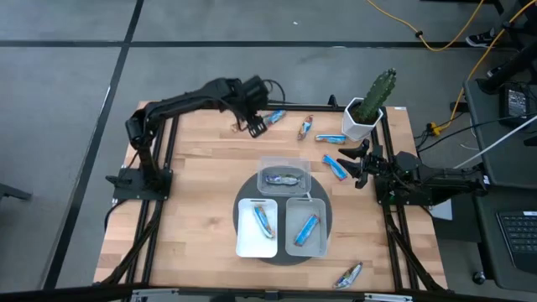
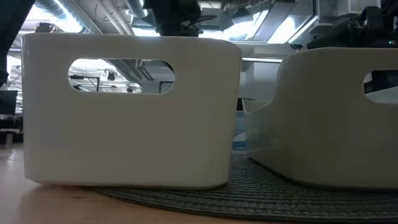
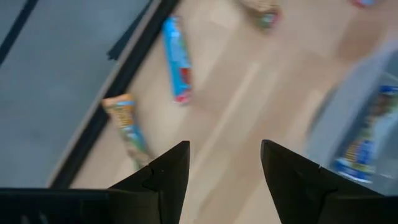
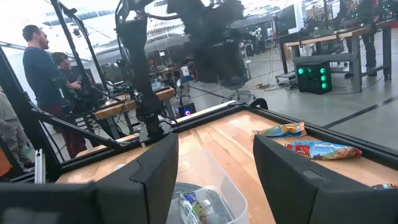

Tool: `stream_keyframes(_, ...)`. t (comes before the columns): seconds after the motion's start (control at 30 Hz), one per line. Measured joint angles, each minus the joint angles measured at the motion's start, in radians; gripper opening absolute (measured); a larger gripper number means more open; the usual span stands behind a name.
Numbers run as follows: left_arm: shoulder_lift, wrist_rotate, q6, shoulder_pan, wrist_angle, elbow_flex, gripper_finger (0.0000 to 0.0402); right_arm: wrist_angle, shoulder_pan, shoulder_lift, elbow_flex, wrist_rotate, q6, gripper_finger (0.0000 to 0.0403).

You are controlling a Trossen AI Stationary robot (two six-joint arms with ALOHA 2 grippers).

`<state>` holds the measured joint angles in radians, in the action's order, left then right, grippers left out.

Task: Pick and place Granola Bars by type
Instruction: Put the orange chocolate chip into the transparent bin

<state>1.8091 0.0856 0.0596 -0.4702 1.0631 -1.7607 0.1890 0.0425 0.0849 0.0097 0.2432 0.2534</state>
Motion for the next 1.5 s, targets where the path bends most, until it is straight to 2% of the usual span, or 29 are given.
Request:
stream_keyframes(0.37,0.003,-0.001,-0.063,-0.172,-0.021,0.000,0.0189,0.000,0.000,0.000,0.000,0.000,0.000,0.0210)
stream_keyframes(0.6,0.071,-0.001,-0.082,-0.234,-0.042,0.044,0.0191,0.000,0.000,0.000,0.000,0.000,0.000,0.0210)
stream_keyframes(1.03,0.250,-0.028,-0.083,-0.283,-0.107,0.069,0.0242,0.000,0.000,0.000,0.000,0.000,-0.038,0.0210)
stream_keyframes(1.5,0.359,-0.054,-0.081,-0.287,-0.125,0.068,0.0247,0.000,0.000,0.000,0.000,0.000,-0.038,0.0210)
